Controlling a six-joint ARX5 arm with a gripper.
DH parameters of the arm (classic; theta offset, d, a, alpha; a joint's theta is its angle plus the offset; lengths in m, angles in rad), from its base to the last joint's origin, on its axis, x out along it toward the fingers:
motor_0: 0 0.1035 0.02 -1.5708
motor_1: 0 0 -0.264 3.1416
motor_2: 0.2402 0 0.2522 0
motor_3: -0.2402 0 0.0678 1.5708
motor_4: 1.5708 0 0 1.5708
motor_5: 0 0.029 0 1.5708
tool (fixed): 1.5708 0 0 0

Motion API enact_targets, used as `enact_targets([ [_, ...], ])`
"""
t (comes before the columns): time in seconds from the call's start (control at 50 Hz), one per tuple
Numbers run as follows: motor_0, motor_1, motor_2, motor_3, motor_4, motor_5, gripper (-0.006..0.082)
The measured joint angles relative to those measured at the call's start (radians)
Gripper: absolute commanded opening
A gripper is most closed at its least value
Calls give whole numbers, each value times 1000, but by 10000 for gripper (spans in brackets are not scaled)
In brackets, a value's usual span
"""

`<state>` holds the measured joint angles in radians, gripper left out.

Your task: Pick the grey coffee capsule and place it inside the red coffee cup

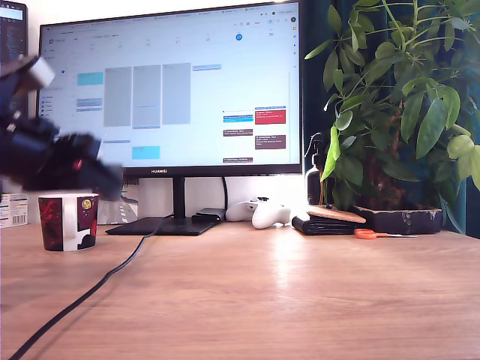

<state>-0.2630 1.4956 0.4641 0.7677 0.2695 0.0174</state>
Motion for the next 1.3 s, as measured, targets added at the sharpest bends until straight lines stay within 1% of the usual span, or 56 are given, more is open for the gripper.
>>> enact_targets([
  [0.1, 45, 0, 65, -27, 0, 8, 55],
  [0.26, 139, 0, 166, -127, -2, 9, 55],
  [0.36, 181, 1, 228, -172, -2, 9, 56],
  [0.5, 213, 39, 311, -179, 16, 9, 56],
  [0.6, 214, 102, 360, -195, 18, 9, 58],
  [0.74, 215, 168, 365, -246, 17, 9, 58],
  [0.86, 229, 175, 365, -307, 13, 9, 58],
  [1.2, 264, 175, 374, -349, 10, 9, 61],
  [1.24, 264, 175, 374, -350, 10, 9, 88],
  [1.26, 264, 175, 374, -350, 10, 9, 122],
  [1.28, 264, 175, 374, -350, 10, 9, 174],
  [1.3, 264, 175, 374, -351, 10, 9, 246],
])
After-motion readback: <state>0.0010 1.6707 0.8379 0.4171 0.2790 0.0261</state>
